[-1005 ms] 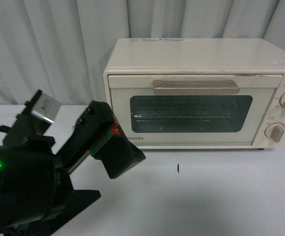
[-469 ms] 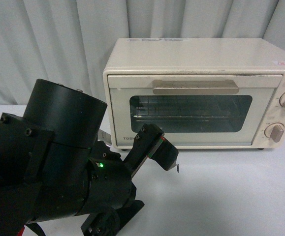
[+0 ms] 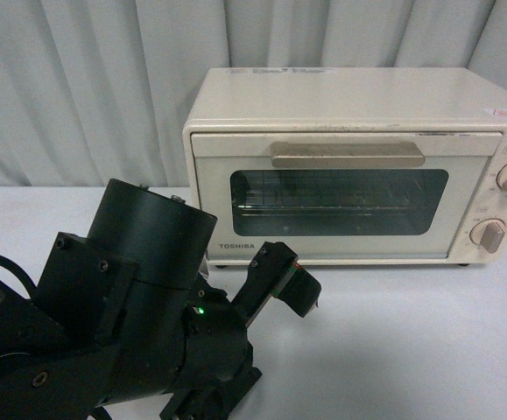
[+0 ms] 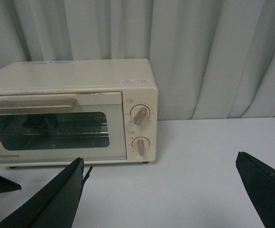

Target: Open oven

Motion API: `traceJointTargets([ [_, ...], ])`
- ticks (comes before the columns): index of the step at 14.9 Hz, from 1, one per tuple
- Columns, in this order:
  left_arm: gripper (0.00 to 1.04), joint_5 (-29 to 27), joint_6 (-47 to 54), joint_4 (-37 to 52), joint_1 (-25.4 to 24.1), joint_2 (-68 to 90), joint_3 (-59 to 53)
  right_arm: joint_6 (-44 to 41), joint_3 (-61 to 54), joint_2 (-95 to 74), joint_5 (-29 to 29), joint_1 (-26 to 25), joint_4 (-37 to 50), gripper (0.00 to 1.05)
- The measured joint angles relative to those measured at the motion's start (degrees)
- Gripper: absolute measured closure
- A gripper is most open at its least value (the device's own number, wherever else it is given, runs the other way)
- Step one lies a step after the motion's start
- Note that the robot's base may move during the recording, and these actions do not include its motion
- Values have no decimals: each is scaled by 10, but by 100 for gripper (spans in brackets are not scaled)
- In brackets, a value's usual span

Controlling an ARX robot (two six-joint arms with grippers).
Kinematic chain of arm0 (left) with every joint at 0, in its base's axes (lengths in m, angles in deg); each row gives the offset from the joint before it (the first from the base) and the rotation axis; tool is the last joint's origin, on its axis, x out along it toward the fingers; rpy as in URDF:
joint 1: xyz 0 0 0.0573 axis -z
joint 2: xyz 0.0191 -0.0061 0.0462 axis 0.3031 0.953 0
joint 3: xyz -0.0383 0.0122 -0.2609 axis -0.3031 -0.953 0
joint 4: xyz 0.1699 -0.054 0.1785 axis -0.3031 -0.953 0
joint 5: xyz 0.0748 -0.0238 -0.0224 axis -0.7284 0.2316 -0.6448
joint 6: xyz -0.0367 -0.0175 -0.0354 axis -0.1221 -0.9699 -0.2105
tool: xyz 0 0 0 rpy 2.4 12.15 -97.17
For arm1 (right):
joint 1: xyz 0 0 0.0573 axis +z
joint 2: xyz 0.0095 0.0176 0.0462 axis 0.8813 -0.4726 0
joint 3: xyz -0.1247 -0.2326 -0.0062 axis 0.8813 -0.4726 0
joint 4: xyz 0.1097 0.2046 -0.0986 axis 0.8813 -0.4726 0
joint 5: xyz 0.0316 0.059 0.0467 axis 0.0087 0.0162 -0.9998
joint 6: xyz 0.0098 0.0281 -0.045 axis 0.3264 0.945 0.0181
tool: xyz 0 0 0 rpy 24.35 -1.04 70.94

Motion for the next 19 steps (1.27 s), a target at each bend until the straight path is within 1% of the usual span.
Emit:
traceJointTargets([
  [3,7,-26,-10,25,-24,-10,-32,0,0,0,0,0,0,6],
  [8,7,-7,-12,28,-45,-34,-69,0,0,0,0,0,0,6],
  [13,7,-8,-12,29,-44,-36,-73,0,0,0,0,0,0,6],
  [14,7,-8,-12,29,-44,-36,-73,6,1,-2,10,3,-9,6],
  [15,7,-8,-12,29,-44,-36,-73,55,28,-42,115,48,-77,6],
  [16,7,-9,-12,29,-44,-36,-73,99,54,-99,182,60,-92,6],
  [17,7,-10,-12,29,-44,-37,-74,116,82,-140,216,32,-53,6],
  [18,7,-9,-13,28,-44,-37,-74,112,124,-189,212,5,12,6],
  [19,7,-10,-13,28,-44,-37,-74,87,171,-255,201,5,78,6],
])
